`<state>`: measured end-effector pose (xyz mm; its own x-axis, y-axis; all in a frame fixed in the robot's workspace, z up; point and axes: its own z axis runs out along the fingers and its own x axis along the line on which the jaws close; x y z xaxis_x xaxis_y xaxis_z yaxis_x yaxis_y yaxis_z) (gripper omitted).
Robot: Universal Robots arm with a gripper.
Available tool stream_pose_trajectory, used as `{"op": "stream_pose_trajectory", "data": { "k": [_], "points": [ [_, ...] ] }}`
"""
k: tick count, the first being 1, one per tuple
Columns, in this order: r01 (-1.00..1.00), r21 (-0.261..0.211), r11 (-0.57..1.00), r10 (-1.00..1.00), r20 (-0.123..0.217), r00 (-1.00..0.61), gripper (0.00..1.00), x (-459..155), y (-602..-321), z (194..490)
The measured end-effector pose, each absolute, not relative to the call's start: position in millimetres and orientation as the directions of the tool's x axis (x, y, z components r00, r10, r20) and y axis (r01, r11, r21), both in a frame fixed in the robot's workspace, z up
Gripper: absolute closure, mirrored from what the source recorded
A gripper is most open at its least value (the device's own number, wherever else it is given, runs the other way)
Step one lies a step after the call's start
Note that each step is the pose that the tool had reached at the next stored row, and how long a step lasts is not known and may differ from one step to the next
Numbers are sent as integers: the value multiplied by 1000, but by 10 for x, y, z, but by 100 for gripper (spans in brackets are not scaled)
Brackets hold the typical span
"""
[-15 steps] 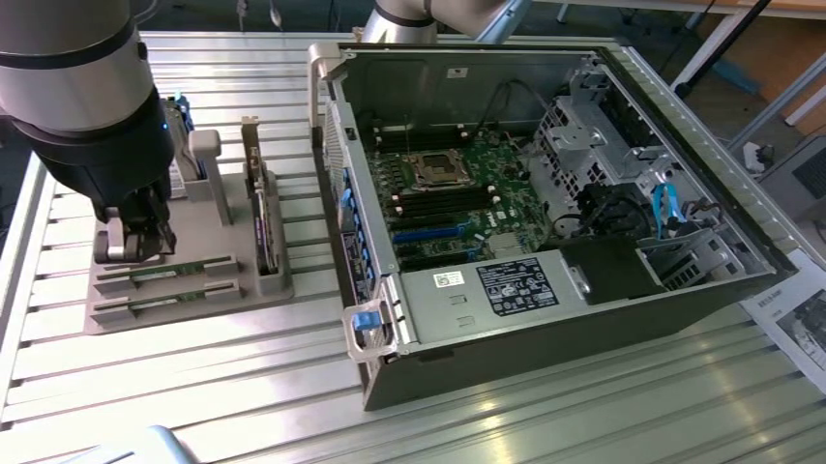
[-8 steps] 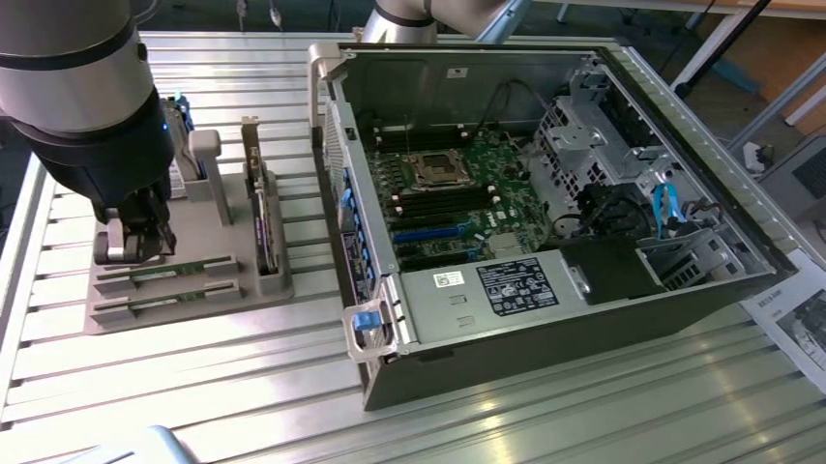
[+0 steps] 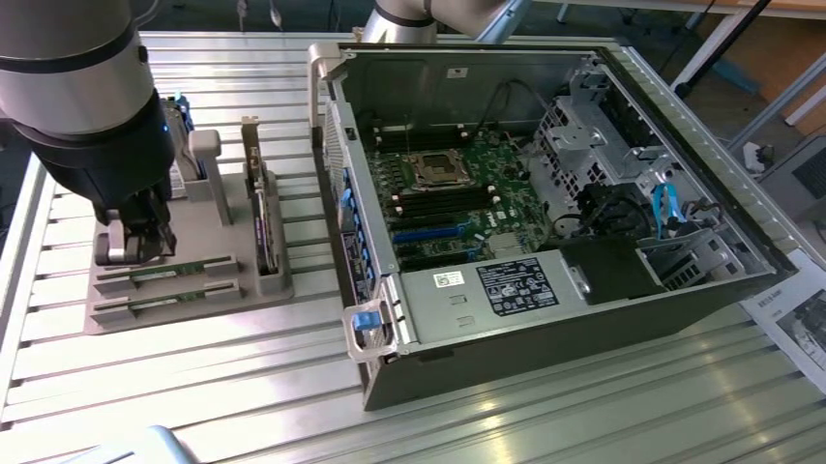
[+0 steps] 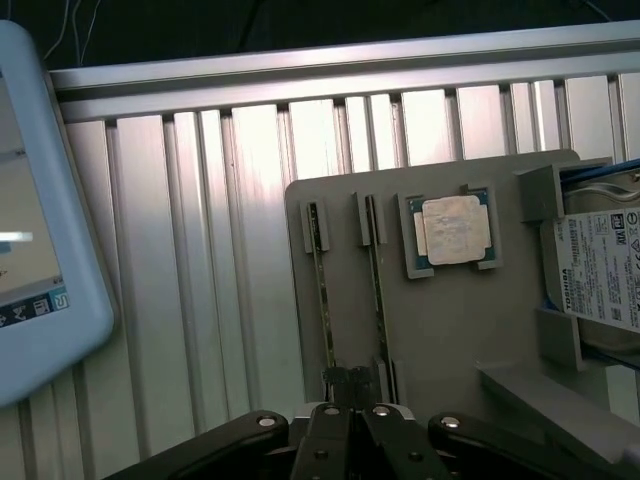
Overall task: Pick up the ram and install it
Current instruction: 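Pick up the ram and move it above insertion slot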
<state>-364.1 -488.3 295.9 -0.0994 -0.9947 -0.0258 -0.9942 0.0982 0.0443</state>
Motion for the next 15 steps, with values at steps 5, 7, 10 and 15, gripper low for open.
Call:
{"op": "stream_pose_trajectory", "data": {
  "k": [5, 7, 10, 15],
  "points": [
    [-994, 44, 98, -995, -26, -99, 90, -3641, -4885, 2910],
    [-994, 44, 98, -995, -26, -99, 90, -3641, -4886, 2893],
    [-994, 44, 98, -995, -26, -99, 90, -3641, -4888, 2860],
    [-994, 44, 98, -995, -26, -99, 90, -3642, -4892, 2804]
  ]
}}
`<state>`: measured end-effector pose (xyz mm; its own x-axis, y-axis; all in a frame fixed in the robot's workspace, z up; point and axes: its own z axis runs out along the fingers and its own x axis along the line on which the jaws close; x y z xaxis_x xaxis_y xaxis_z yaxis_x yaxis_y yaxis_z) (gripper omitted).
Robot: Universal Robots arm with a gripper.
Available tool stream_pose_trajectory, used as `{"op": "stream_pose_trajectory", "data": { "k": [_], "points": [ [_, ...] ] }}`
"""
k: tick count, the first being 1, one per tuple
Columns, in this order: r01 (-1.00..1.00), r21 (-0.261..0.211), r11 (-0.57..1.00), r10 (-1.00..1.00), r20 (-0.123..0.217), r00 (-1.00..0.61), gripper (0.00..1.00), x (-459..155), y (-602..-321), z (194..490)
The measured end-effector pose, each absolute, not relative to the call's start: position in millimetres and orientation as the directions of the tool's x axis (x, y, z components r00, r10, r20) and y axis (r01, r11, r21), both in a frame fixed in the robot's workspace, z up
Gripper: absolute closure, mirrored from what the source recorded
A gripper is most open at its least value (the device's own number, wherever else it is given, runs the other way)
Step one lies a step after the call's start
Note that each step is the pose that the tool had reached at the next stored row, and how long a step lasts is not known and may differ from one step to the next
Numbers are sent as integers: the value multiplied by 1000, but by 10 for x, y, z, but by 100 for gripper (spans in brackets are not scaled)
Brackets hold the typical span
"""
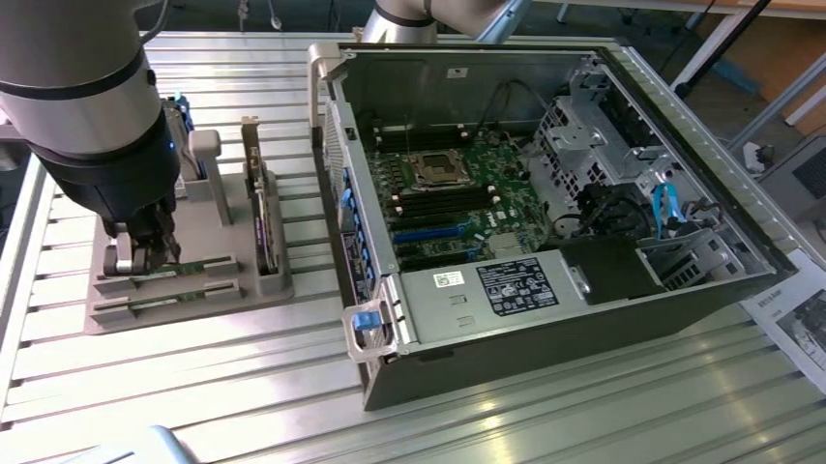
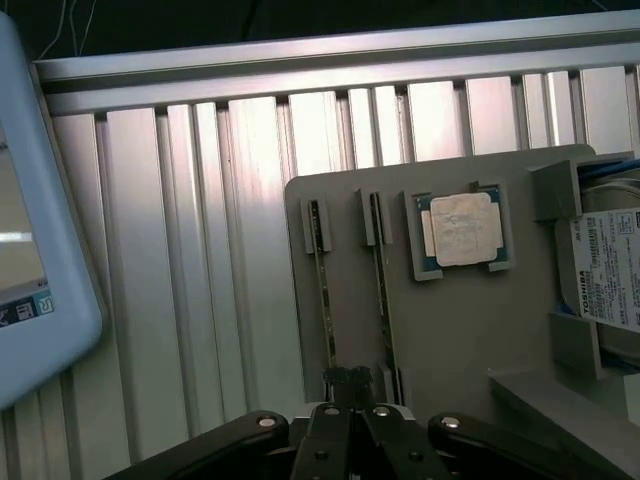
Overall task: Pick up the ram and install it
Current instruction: 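Pick up the ram and move it above insertion slot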
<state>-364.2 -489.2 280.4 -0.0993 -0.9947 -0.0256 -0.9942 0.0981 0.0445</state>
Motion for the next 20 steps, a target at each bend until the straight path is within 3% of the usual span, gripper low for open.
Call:
{"op": "stream_pose_trajectory", "data": {
  "k": [20],
  "points": [
    [-994, 44, 98, -995, -26, -99, 90, -3648, -4899, 2557]
  ]
}}
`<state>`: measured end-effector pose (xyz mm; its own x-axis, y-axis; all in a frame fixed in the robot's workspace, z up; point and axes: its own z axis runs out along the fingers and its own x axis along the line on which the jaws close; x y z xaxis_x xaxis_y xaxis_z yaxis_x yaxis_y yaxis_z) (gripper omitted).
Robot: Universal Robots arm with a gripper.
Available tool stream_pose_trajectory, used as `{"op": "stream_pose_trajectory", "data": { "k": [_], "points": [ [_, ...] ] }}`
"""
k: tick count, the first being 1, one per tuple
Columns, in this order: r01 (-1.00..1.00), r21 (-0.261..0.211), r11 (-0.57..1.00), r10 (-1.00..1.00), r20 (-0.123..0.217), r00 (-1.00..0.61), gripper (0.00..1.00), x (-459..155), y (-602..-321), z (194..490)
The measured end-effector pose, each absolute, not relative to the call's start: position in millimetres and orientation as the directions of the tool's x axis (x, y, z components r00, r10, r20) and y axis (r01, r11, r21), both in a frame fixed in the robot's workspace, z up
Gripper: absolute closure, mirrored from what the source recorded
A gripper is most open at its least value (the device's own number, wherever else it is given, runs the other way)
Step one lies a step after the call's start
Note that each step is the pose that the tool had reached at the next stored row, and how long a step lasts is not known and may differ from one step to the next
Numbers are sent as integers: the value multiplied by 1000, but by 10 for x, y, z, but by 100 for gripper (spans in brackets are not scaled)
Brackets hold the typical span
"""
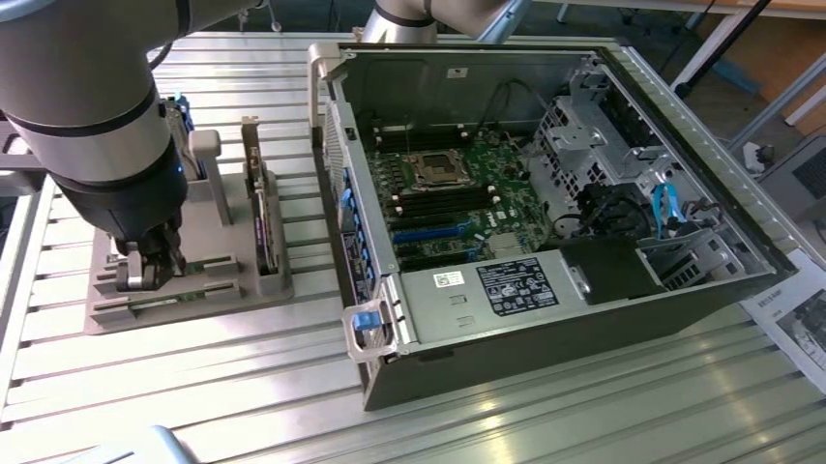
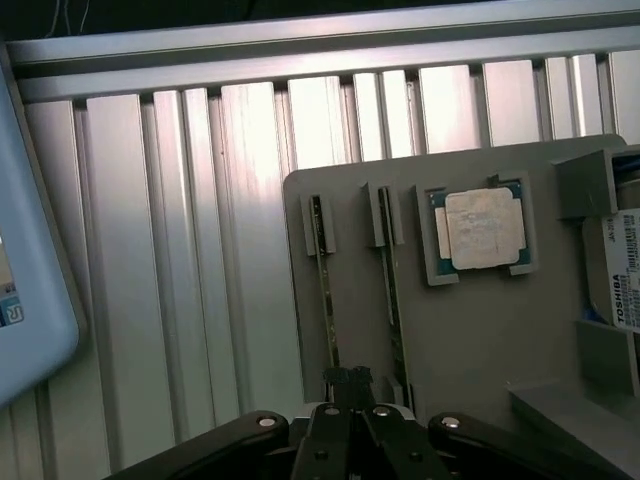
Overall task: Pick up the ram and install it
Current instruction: 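Pick up the ram and move it above insertion slot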
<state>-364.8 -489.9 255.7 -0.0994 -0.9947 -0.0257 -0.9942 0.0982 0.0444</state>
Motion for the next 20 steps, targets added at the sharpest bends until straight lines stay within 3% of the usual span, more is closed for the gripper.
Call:
{"op": "stream_pose_trajectory", "data": {
  "k": [20],
  "points": [
    [-994, 45, 98, -995, -26, -99, 90, -3655, -4909, 2350]
  ]
}}
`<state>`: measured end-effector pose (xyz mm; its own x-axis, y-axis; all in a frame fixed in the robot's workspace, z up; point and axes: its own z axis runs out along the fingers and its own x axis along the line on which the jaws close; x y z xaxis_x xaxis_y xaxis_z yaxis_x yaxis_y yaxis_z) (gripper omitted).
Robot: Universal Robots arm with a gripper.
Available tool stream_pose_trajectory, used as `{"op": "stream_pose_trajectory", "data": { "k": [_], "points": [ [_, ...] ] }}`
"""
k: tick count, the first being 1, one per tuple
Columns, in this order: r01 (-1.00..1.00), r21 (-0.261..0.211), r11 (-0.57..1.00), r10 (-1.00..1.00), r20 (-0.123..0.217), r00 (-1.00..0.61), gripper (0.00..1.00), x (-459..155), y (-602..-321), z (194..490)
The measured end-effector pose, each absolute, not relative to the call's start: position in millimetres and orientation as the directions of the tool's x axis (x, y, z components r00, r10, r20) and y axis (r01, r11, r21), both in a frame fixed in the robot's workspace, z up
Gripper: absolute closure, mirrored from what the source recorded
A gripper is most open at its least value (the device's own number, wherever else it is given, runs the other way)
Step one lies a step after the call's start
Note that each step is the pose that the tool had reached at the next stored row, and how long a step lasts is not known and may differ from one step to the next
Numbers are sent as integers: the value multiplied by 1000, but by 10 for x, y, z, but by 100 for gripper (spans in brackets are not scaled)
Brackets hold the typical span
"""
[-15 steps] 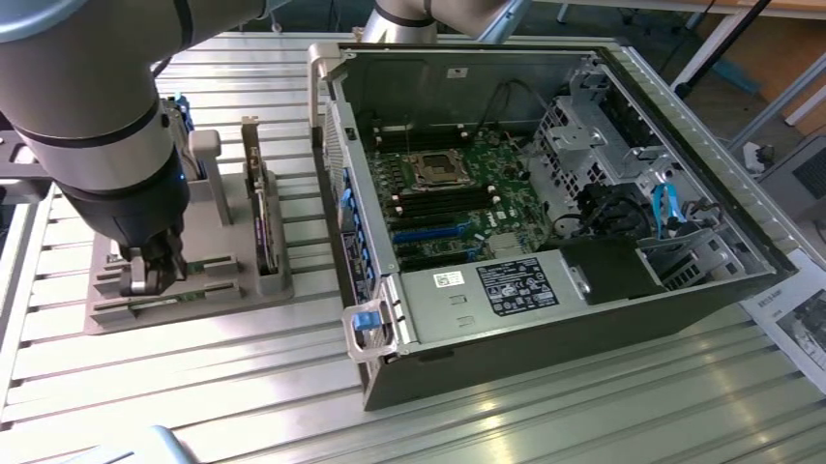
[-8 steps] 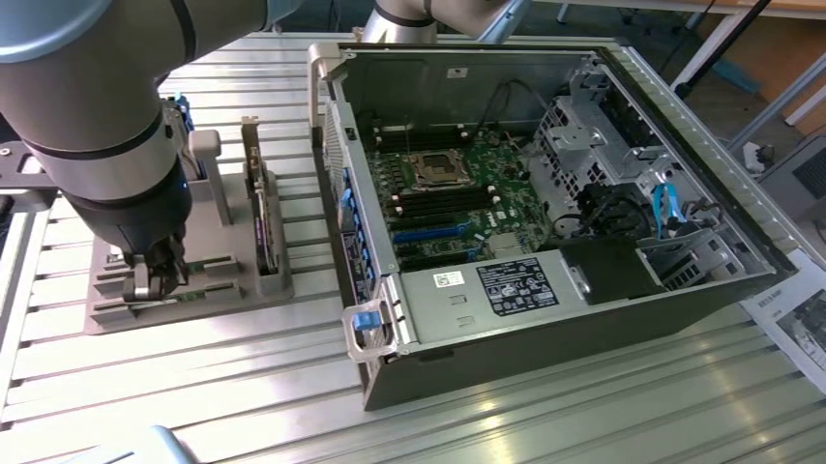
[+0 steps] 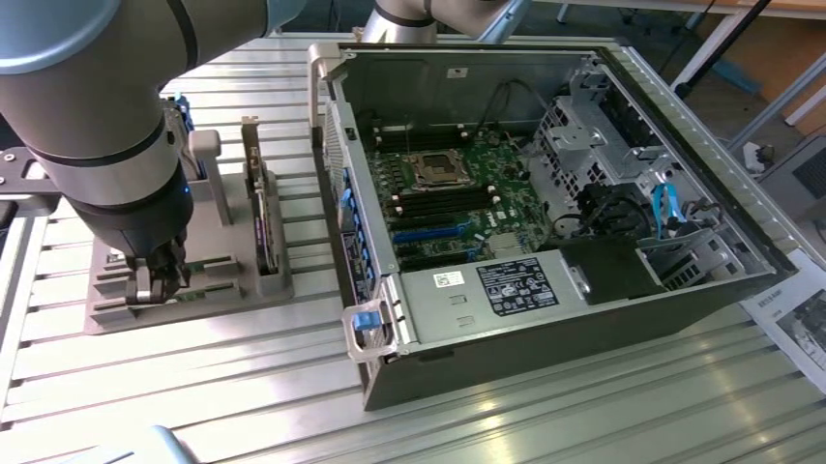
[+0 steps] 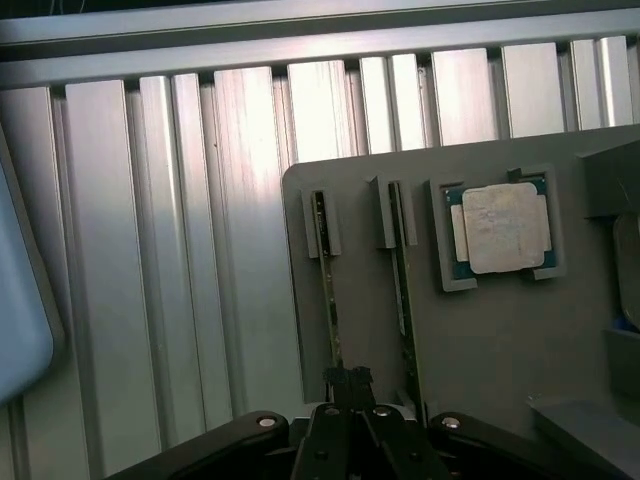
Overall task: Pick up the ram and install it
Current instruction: 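Pick up the ram and move it above insertion slot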
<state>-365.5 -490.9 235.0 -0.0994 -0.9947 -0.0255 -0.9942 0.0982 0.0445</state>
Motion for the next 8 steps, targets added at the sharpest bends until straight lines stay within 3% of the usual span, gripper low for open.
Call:
{"op": "stream_pose_trajectory", "data": {
  "k": [8],
  "points": [
    [-996, 44, 76, -997, -26, -78, 90, -3655, -4909, 2349]
  ]
}}
